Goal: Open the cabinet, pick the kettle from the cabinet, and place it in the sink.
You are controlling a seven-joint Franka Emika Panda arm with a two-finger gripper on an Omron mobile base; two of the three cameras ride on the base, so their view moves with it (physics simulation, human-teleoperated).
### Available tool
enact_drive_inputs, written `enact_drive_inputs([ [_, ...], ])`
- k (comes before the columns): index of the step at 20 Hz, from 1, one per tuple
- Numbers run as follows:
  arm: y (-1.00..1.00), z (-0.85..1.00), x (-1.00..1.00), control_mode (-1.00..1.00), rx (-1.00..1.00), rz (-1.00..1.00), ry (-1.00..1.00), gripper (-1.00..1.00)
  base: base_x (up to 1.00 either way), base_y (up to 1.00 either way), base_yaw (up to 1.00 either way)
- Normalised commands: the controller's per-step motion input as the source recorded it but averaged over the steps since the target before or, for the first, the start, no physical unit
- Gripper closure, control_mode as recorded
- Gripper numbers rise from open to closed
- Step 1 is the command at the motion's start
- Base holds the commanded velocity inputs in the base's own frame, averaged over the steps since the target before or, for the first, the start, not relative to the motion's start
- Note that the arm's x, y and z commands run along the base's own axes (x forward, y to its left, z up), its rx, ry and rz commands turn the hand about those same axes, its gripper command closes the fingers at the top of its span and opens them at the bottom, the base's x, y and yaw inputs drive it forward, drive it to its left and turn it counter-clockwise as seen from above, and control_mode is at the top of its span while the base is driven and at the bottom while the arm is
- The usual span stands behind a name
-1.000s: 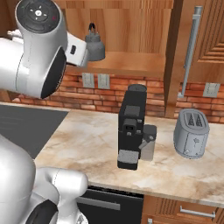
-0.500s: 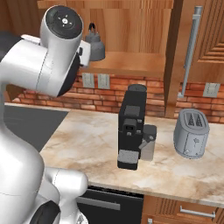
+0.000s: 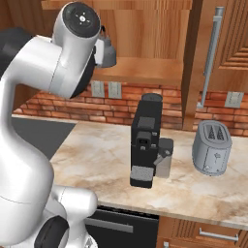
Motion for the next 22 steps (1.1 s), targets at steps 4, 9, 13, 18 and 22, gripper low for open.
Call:
enact_drive_inputs([
  [4,0.04,-0.01,0.21,-1.0,-0.09,0.0,-0.11,-1.0,0.0,0.0,0.0],
  [9,0.03,-0.05,0.2,-1.0,-0.11,0.0,-0.15,-1.0,0.0,0.0,0.0],
  [13,0.03,0.02,0.25,-1.0,-0.01,0.0,-0.01,-1.0,0.0,0.0,0.0],
  [18,0.0,0.16,0.27,-1.0,0.0,0.0,0.06,-1.0,0.0,0.0,0.0],
  [22,0.06,0.13,0.33,-1.0,0.01,0.0,0.09,-1.0,0.0,0.0,0.0],
])
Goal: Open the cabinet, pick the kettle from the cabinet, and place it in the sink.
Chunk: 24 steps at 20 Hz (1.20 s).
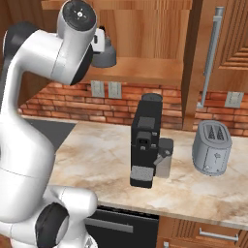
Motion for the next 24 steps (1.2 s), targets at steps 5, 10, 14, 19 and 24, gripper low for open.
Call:
enact_drive_inputs([
  [5,0.04,0.0,0.3,-1.0,0.0,0.0,0.0,-1.0,0.0,0.0,0.0],
  [10,0.0,-0.04,0.34,-1.0,0.0,0.0,0.0,-1.0,0.0,0.0,0.0],
  [14,0.0,-0.1,0.33,-1.0,0.0,0.0,-0.02,-1.0,0.0,0.0,0.0],
  [19,0.03,-0.1,0.3,-1.0,0.0,0.0,-0.1,-1.0,0.0,0.0,0.0],
  [24,0.06,-0.02,0.34,-1.0,0.0,0.0,-0.13,-1.0,0.0,0.0,0.0],
])
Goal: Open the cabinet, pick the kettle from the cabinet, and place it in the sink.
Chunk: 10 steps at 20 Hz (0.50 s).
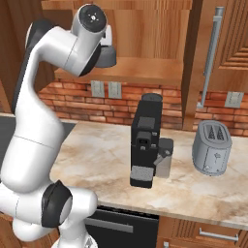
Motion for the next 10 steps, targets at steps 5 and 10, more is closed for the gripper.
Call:
enact_drive_inputs([
  [5,0.09,0.0,0.32,-1.0,0.0,0.0,-0.07,-1.0,0.0,0.0,0.0],
  [10,0.03,0.03,0.32,-1.0,0.0,0.0,0.0,-1.0,0.0,0.0,0.0],
])
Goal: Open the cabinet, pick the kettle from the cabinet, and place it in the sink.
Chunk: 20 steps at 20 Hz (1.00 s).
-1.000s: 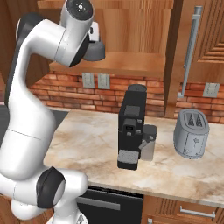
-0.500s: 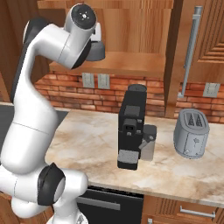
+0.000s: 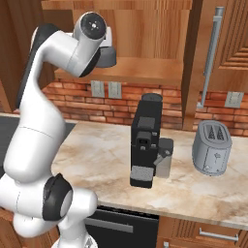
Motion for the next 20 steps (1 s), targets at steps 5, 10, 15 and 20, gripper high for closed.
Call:
enact_drive_inputs([
  [5,0.0,0.06,0.32,-1.0,0.0,0.0,0.03,-1.0,0.0,0.0,0.0],
  [10,0.0,0.01,0.3,-1.0,0.0,0.0,0.01,-1.0,0.0,0.0,0.0],
  [15,0.0,-0.01,0.27,-1.0,0.0,0.0,0.0,-1.0,0.0,0.0,0.0],
  [20,0.0,-0.07,0.23,-1.0,0.0,-0.01,0.0,-1.0,0.0,0.0,0.0],
])
